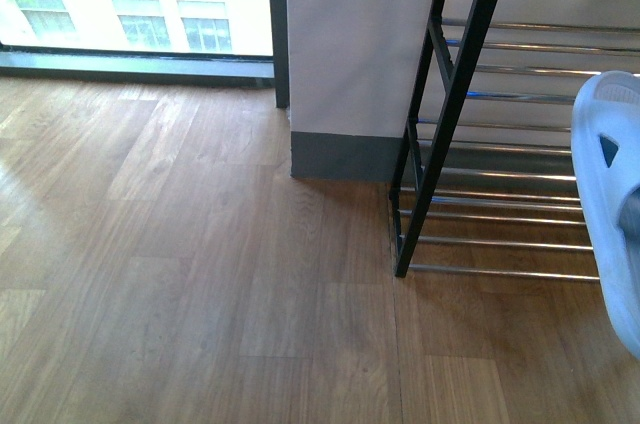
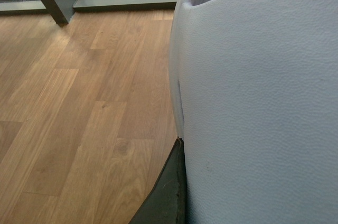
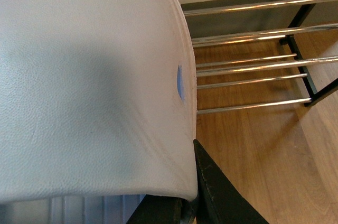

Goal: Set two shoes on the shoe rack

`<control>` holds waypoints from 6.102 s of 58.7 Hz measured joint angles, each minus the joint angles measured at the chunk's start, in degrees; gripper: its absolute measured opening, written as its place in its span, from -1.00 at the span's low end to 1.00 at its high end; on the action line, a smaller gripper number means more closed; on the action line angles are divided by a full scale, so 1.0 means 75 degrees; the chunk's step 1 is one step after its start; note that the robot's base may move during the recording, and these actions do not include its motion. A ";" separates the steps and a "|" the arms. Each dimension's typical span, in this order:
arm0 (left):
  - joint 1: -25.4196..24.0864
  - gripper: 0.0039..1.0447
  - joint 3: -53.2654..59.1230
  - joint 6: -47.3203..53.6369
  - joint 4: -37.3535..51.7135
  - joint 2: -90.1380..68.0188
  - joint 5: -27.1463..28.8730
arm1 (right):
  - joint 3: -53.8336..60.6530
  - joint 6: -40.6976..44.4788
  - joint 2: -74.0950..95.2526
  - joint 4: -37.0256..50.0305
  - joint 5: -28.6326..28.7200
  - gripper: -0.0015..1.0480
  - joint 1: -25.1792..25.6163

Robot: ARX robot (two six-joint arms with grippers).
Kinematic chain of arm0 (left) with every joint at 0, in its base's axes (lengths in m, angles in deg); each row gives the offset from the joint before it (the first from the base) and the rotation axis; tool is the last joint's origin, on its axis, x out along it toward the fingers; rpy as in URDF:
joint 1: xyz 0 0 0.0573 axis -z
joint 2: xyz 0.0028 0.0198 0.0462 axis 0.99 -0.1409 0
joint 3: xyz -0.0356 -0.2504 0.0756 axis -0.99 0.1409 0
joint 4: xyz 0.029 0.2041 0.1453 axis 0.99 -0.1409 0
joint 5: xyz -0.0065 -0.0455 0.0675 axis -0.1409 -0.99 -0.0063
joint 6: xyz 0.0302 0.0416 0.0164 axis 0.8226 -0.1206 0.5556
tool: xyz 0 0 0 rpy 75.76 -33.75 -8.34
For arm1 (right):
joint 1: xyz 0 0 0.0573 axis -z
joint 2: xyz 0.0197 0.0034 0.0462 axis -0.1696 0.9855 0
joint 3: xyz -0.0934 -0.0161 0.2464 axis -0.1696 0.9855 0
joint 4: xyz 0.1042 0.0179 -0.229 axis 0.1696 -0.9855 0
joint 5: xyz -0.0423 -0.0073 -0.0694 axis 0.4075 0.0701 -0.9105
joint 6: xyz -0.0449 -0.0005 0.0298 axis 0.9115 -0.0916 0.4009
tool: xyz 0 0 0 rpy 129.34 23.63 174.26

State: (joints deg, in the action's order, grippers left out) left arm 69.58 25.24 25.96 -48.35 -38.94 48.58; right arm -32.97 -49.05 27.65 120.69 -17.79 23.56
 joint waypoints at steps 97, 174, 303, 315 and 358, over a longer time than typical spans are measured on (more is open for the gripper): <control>0.0000 -0.97 0.0000 -0.0009 0.0000 0.0000 0.0000 | -0.1064 0.0956 0.0178 0.1183 0.0799 -0.97 0.0041; 0.0000 -0.97 0.0000 -0.0009 0.0000 0.0000 -0.0006 | -0.9489 0.2124 0.3742 -0.6732 0.1207 -0.97 0.0460; 0.0000 -0.97 0.0000 -0.0009 0.0000 0.0000 -0.0003 | -0.6784 0.1003 0.1393 -0.4016 0.1894 0.82 0.0711; 0.0000 -0.97 0.0000 -0.0009 0.0000 0.0000 -0.0006 | -0.5222 0.0361 0.0271 -0.2372 0.2151 0.82 0.0691; 0.0000 -0.97 0.0000 -0.0009 0.0000 0.0000 -0.0003 | 0.0376 -0.0772 -0.1603 0.3439 0.0836 0.82 0.0714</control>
State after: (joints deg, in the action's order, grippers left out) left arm 69.58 25.24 25.90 -48.35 -38.94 48.56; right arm -30.15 -54.84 15.62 146.48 -11.52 28.92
